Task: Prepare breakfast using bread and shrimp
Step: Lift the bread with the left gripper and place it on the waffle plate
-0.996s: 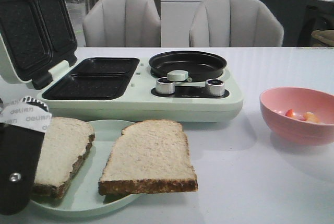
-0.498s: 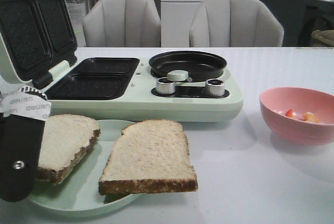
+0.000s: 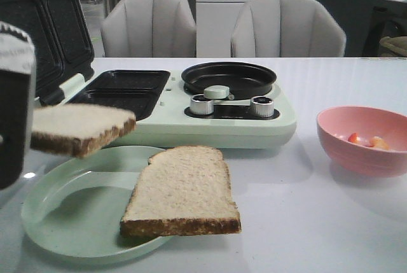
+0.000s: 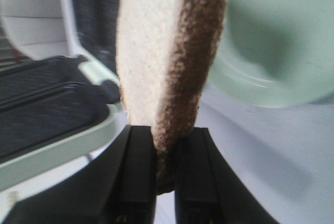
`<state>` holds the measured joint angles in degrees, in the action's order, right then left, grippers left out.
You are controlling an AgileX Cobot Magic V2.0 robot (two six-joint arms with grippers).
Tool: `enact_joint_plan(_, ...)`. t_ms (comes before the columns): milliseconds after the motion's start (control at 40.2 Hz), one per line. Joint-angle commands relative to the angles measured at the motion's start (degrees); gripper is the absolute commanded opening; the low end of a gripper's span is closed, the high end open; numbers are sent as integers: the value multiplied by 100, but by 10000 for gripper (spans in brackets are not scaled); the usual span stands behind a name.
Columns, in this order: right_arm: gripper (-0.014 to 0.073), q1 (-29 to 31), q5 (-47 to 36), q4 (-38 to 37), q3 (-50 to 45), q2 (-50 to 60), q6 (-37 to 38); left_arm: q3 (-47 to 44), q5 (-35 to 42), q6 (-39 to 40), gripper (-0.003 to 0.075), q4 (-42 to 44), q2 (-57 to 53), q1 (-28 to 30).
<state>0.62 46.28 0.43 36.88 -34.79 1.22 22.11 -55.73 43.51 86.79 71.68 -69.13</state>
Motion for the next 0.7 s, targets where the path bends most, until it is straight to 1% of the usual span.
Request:
enact_joint_plan(0, 557, -1, -351, -43, 196, -49, -24, 133, -710, 105, 130, 692, -482, -309)
enact_joint_plan(50, 557, -1, -351, -43, 196, -49, -24, 178, -748, 105, 130, 911, -599, -359)
enact_joint_plan(149, 557, -1, -351, -43, 196, -49, -24, 424, -748, 76, 130, 1075, -705, -334)
enact_joint_plan(224, 557, -1, -351, -43, 196, -49, -24, 747, -667, 55, 130, 1075, -677, -190)
enact_joint_plan(299, 557, -1, -351, -43, 196, -49, -24, 1124, -397, 55, 130, 1099, -604, 47)
enact_joint_plan(448, 557, -1, -351, -43, 196, -49, -24, 1951, 331, 3, 130, 1215, -282, 814)
enact_joint_plan(548, 557, -1, -351, -43, 196, -49, -24, 2470, 817, -242, 130, 1215, 21, 1459)
enact_joint_plan(672, 557, -1, -351, -43, 196, -49, -24, 3020, 1375, -267, 130, 1215, 553, 2194)
